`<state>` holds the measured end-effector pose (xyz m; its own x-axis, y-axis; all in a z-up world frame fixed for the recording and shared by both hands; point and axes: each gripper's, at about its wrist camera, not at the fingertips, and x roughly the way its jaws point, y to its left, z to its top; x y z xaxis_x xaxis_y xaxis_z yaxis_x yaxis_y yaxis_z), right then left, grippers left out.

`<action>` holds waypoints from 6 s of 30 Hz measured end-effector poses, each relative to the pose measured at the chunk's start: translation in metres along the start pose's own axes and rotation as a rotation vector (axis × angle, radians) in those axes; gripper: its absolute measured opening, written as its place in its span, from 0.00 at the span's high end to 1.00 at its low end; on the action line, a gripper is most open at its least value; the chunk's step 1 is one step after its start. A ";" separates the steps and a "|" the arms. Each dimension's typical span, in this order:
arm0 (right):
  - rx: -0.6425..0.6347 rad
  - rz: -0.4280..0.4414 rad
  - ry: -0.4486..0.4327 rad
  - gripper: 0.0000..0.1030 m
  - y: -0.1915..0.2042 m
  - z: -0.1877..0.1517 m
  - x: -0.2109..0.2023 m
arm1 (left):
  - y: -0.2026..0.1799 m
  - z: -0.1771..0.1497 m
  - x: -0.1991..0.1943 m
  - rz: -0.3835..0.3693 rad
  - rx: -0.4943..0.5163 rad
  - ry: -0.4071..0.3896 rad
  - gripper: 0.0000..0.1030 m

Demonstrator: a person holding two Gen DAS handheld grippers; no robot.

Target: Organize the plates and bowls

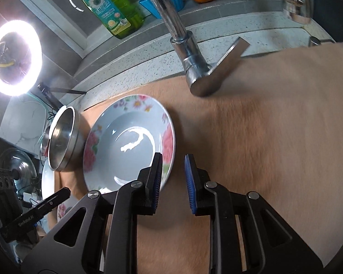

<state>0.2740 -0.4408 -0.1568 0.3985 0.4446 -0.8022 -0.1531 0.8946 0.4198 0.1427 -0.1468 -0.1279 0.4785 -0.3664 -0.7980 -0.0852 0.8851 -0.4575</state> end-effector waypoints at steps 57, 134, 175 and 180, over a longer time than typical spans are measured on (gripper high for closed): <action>-0.069 0.043 0.085 0.89 -0.004 0.005 0.029 | -0.016 0.021 0.038 0.037 0.054 0.014 0.86; -0.077 0.116 0.013 0.89 0.123 -0.160 -0.029 | 0.075 -0.056 -0.092 0.048 0.175 -0.029 0.86; -0.113 0.082 0.080 0.88 0.131 -0.182 -0.009 | 0.096 -0.070 -0.090 0.065 0.141 0.002 0.86; -0.117 0.078 0.087 0.88 0.132 -0.183 -0.006 | 0.097 -0.071 -0.088 0.069 0.141 0.003 0.86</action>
<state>0.0855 -0.3174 -0.1743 0.3019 0.5109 -0.8049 -0.2873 0.8538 0.4342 0.0306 -0.0490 -0.1297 0.4730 -0.3039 -0.8270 0.0054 0.9396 -0.3422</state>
